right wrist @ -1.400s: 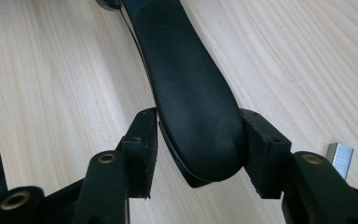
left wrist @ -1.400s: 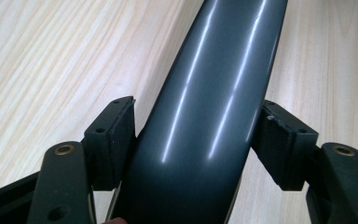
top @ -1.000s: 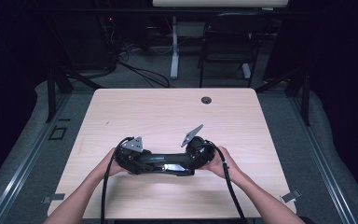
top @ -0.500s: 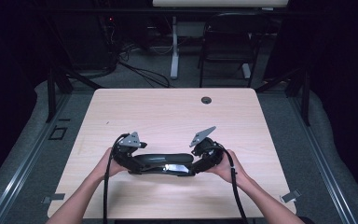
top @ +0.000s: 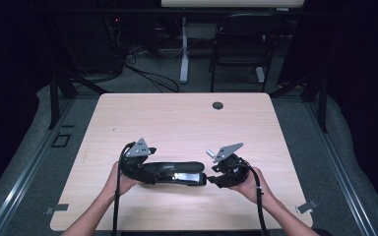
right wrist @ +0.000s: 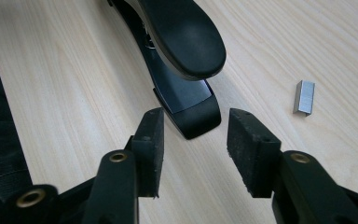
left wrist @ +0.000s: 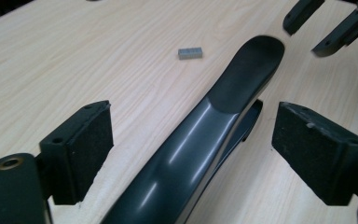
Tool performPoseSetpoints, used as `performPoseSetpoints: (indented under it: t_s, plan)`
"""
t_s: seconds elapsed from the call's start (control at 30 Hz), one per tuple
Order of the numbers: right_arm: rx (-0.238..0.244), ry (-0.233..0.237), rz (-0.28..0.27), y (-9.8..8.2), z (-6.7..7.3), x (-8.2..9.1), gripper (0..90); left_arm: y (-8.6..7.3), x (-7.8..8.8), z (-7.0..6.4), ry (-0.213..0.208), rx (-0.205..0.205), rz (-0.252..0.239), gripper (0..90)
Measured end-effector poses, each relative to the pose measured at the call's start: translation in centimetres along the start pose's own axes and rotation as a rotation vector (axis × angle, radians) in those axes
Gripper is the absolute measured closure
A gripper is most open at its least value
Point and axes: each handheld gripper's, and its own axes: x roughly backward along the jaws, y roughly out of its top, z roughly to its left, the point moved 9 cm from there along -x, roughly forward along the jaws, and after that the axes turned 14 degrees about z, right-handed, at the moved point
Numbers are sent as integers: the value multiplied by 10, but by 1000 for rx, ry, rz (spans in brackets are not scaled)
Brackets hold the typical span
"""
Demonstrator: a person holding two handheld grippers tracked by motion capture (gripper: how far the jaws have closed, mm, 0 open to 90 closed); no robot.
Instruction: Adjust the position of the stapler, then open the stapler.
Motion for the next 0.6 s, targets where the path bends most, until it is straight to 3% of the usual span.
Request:
performPoseSetpoints:
  t_s: [0.1, 0.23, 0.4, 0.5, 0.6]
  plan:
    - [11, 0, 0, 1, 0, -2, 625, 2, 5, -11, 31, 31, -21, 153]
    - [13, -1, 5, 0, 1, -6, 688, 4, 4, -27, 25, 48, -26, 212]
    - [18, -4, -7, 2, 4, -11, 769, 5, -4, -46, 21, 26, -13, 339]
    - [19, -7, -11, 2, 5, -14, 787, 5, -8, -51, 24, 26, -5, 379]
    - [20, -15, -17, 3, 6, -18, 803, 4, -14, -57, 25, 19, 7, 488]
